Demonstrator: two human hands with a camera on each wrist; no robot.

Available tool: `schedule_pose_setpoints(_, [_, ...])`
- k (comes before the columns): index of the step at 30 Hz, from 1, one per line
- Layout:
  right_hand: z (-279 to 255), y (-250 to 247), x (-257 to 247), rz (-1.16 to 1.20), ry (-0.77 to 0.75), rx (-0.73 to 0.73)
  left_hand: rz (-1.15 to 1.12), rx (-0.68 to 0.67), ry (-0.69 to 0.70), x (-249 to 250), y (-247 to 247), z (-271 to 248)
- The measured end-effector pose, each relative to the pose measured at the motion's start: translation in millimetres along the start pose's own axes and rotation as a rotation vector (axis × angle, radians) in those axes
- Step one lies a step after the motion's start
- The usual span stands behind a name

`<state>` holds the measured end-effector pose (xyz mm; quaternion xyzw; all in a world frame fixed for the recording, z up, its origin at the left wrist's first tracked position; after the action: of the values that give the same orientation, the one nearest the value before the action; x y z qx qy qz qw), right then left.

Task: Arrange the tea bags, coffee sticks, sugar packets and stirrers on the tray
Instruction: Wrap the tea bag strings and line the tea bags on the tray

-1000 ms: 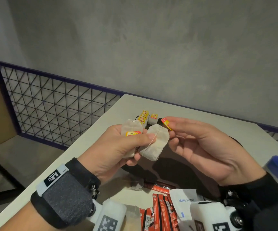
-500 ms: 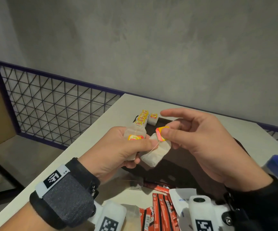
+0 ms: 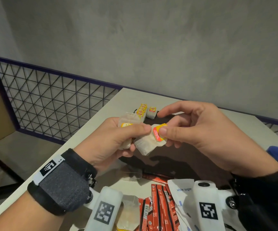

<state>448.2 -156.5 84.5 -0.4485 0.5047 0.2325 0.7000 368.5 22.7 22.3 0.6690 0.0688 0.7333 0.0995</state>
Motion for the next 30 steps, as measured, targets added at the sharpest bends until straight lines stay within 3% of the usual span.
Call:
schedule_pose_setpoints(9, [0.3, -2.1, -1.0, -0.007, 0.012, 0.026, -0.078, -0.001, 0.003, -1.3, -2.2, 1.3])
schedule_pose_setpoints(20, [2.8, -4.2, 1.8, 0.031, 0.007, 0.101, -0.126, 0.175, 0.066, 2.6, -3.6, 3.6])
schedule_pose_setpoints(25, [1.7, 0.1, -1.8, 0.047, -0.018, 0.109, -0.088, 0.142, 0.050, 3.2, -1.4, 2.0])
schedule_pose_setpoints(30, [2.9, 5.4, -4.6, 0.114, -0.088, 0.151, -0.079, 0.025, 0.013, 4.2, 5.3, -0.6])
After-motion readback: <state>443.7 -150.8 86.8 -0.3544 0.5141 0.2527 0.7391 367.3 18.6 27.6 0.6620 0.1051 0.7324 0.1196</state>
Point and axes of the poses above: each hand's wrist, its own z-axis towards the middle knuckle, its own y-axis out of the palm, x = y × z, the point moved 1 cm from there along z, towards the middle knuckle, and after that the axes turned 13 degrees about -x, right-handed, at the moved point
